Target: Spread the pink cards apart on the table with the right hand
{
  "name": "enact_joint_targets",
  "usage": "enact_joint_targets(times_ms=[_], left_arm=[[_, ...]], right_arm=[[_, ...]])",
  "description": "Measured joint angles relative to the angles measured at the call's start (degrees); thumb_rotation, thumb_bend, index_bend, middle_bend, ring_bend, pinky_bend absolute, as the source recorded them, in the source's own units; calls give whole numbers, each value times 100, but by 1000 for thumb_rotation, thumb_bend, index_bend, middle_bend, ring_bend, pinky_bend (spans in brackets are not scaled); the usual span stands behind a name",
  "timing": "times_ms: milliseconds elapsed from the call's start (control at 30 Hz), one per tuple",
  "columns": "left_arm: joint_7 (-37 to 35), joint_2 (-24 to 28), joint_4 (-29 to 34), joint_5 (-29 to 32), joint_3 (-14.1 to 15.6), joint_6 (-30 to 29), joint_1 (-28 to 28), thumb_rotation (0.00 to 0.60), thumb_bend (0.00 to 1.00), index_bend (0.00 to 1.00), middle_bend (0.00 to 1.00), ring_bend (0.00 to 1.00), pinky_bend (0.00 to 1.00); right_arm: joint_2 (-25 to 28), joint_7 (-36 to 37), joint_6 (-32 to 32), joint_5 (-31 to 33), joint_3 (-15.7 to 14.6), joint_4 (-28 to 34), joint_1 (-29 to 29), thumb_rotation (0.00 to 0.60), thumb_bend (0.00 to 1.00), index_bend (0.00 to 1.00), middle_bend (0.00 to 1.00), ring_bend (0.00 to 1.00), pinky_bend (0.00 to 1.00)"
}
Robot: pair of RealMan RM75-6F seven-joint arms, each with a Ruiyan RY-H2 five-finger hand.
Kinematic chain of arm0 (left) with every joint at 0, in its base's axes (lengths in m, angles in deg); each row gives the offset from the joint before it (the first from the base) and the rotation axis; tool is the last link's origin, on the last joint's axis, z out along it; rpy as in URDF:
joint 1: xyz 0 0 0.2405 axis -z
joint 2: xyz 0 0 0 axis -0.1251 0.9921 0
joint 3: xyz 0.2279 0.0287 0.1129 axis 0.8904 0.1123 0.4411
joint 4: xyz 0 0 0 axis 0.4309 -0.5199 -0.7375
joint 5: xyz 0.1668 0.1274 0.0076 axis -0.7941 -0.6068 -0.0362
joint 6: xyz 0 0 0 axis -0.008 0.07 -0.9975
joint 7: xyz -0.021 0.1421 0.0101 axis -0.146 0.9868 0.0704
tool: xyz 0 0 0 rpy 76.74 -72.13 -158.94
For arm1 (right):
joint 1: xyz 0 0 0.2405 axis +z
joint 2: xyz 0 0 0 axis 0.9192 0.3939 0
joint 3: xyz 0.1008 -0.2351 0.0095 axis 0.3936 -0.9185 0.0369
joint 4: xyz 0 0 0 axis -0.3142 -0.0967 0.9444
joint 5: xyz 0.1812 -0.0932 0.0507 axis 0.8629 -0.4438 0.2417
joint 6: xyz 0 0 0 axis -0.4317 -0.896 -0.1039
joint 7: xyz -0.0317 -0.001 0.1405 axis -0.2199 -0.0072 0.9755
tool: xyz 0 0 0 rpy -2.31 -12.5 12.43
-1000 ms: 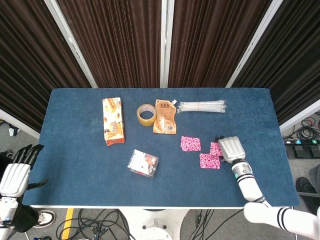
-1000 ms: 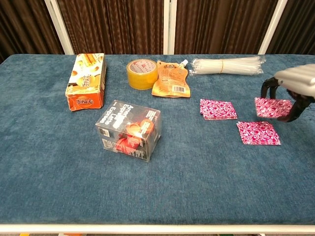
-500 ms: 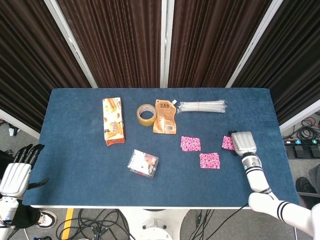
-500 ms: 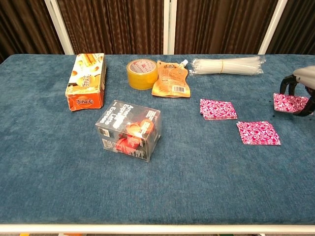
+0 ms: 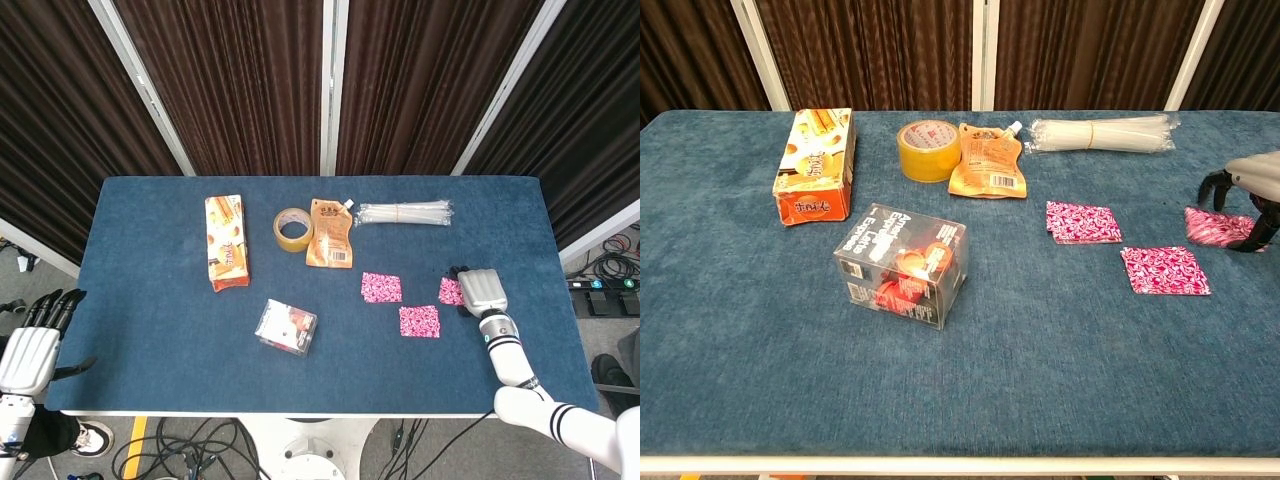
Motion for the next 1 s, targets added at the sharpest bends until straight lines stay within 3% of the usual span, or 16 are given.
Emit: enact_joint_targets(times_ms=[200,367,433,500,533,567,633,667,800,1000], left_arm=[[-32,2,-12,-7,-8,-1,9,600,0,73,71,0,97],[-31,4,2,-20,-10,-24,4,600,0,73,71,0,97],[-22,3,12,-27,-9,-26,6,600,0,73,71,0,97],[-4,6,30,-34,-10,-24,12,600,0,73,71,0,97],[7,8,43,-38,-11,-24,15,600,0,73,71,0,97],[25,13,62,-45,-14,-28,20,600,0,73,71,0,97],[46,23,94,-51,-25,-42,25,600,0,73,71,0,97],[58,34,118,-53,-31,-59,24,600,0,73,71,0,97],[103,101,178,-52,-48,-97,16,600,0,73,71,0,97],[144,157,289,-84,-74,-124,40,600,0,72,71,0,97]], right_arm=[[161,159,-88,-92,86,320,-41,600,122,94,205,756,855],[549,376,-500,-439,133,1006,-201,600,113,93,230,752,855],[740,538,-821,-686,144,1323,-339,600,108,116,251,698,842],[873,691,-1176,-938,147,1504,-485,600,106,132,240,560,763],[945,781,-1448,-1132,140,1580,-595,600,105,127,200,428,660],[993,837,-1667,-1284,127,1616,-685,600,105,85,119,237,491],[1083,925,-2207,-1631,75,1647,-922,600,104,18,21,42,246],[1113,941,-2443,-1774,42,1642,-1035,600,103,0,0,0,127],[1259,966,-3313,-2279,-171,1579,-1635,600,100,0,0,0,9],[1571,1241,-3597,-2446,-444,1697,-2280,600,70,0,0,0,0]])
